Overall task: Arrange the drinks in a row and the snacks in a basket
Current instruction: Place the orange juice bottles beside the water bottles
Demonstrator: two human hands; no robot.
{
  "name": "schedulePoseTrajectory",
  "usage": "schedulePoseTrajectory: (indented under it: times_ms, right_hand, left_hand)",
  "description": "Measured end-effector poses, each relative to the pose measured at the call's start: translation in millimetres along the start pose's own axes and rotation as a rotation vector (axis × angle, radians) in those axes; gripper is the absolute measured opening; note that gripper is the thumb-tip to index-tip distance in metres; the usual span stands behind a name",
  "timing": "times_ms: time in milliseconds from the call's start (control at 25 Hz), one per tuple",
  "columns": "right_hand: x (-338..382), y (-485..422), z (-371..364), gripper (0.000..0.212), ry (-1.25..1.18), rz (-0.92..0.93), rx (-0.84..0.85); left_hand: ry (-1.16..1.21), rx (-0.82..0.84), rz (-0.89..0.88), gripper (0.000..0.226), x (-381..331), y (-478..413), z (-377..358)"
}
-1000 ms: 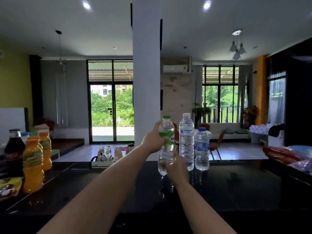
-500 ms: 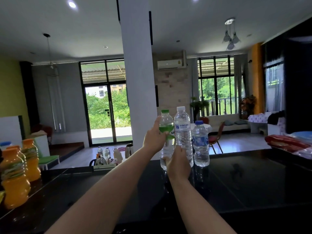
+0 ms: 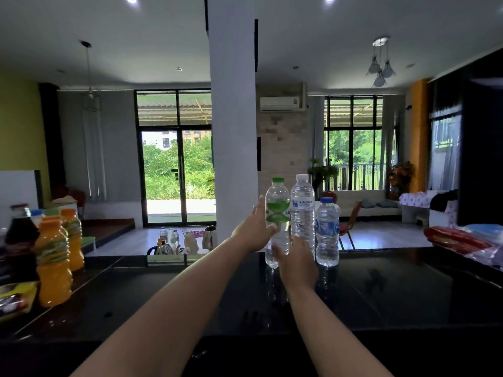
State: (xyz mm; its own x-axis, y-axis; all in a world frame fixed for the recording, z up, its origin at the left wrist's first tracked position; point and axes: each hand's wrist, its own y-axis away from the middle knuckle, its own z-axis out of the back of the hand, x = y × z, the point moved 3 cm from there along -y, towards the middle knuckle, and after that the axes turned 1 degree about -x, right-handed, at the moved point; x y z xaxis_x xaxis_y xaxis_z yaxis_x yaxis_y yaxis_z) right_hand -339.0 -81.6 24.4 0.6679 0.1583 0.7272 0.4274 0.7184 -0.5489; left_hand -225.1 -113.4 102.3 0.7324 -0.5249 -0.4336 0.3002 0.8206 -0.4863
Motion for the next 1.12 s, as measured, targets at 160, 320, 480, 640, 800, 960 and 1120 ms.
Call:
schedulePoseTrajectory:
  times_ms: [160, 320, 480, 640, 800, 960, 1120]
  right_hand:
    - [17.0, 18.9, 2.9, 0.03, 0.011, 0.083, 0.008]
    - [55.3, 52.9, -16.5, 0.025, 0.058, 0.348, 0.112]
    - [109.7, 95.3, -52.9, 0.025, -0.031, 0.428, 0.221]
    - [183.2, 149.7, -112.6, 0.036, -0.135, 0.464, 0.471]
    - [243.1, 192.3, -169.7, 0.058, -0.23, 0.43, 0.653]
    - [275.6, 203.8, -213.6, 0.055, -0.4, 0.234, 0.734]
    - [276.2, 201.0, -243.0, 0.036, -0.482, 0.138, 0.793]
  left_hand:
    - [-0.344, -0.013, 0.012, 0.067, 43.6, 41.8, 44.0]
    - [-0.441, -0.213, 0.058, 0.048, 105.8, 98.4, 124.5]
    - [-0.441, -0.421, 0.175, 0.038, 152.3, 148.7, 208.3]
    - [-0.52, -0.46, 0.269, 0.031, 192.6, 183.4, 267.0]
    - [-0.403, -0.533, 0.347, 0.038, 226.4, 201.9, 301.9]
    - [-0.339, -0.418, 0.336, 0.044, 255.2, 197.4, 314.0]
    - [-0.257, -0.328, 0.344, 0.047, 274.0, 183.3, 317.3]
